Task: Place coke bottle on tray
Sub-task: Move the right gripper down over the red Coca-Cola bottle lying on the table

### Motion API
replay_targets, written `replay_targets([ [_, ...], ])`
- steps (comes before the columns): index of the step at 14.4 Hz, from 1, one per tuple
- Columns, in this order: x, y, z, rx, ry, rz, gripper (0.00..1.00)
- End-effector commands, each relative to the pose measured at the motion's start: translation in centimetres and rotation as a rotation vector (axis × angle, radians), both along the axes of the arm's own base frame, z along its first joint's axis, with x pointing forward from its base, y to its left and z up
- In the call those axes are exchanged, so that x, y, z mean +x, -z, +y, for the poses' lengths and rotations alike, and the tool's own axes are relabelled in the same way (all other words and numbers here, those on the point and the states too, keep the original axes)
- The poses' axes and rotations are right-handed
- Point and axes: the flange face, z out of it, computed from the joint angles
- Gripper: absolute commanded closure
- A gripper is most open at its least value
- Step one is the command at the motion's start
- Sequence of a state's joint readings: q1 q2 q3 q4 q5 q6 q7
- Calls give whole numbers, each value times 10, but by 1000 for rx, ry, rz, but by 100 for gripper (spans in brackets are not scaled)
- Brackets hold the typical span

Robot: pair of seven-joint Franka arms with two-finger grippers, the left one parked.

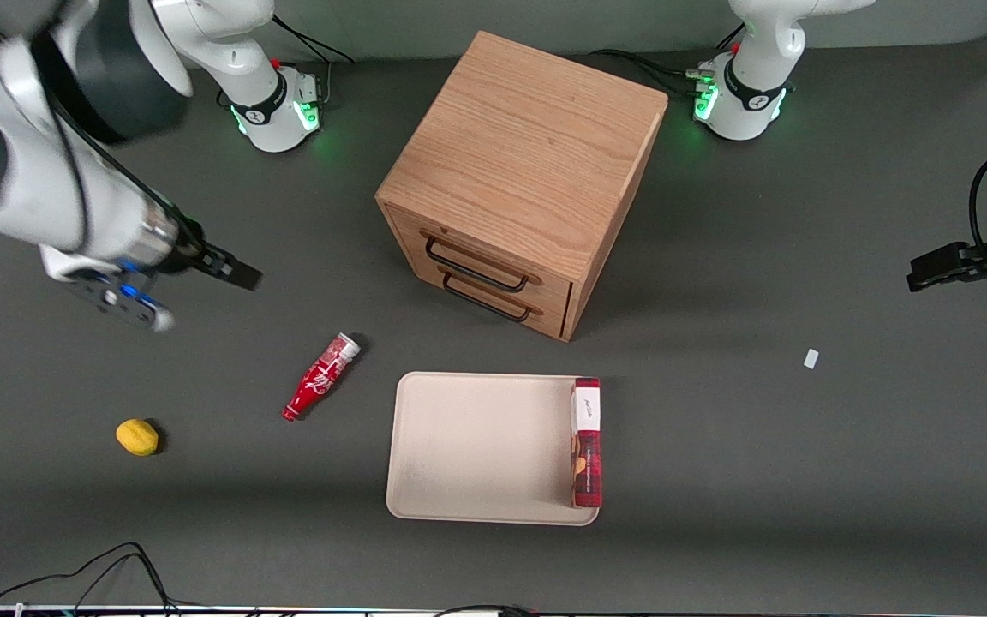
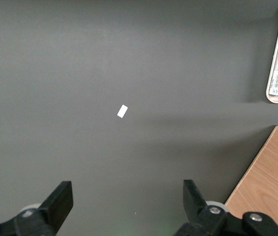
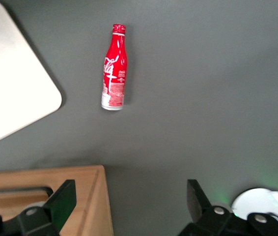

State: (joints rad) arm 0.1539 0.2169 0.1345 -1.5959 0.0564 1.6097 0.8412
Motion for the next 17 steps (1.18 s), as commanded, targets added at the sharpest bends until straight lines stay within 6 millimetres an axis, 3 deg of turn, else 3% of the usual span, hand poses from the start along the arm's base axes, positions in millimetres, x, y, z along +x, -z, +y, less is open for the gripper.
replay_targets([
  [1,12,64,19,-12,122,-8,0],
  [5,3,158,30,-91,153,-111,0],
  [9,-1,229,27,-97,145,-170,0],
  [12,4,264,26,-107,167,-207,0],
  [17,0,298,16,-101,166,-239,0],
])
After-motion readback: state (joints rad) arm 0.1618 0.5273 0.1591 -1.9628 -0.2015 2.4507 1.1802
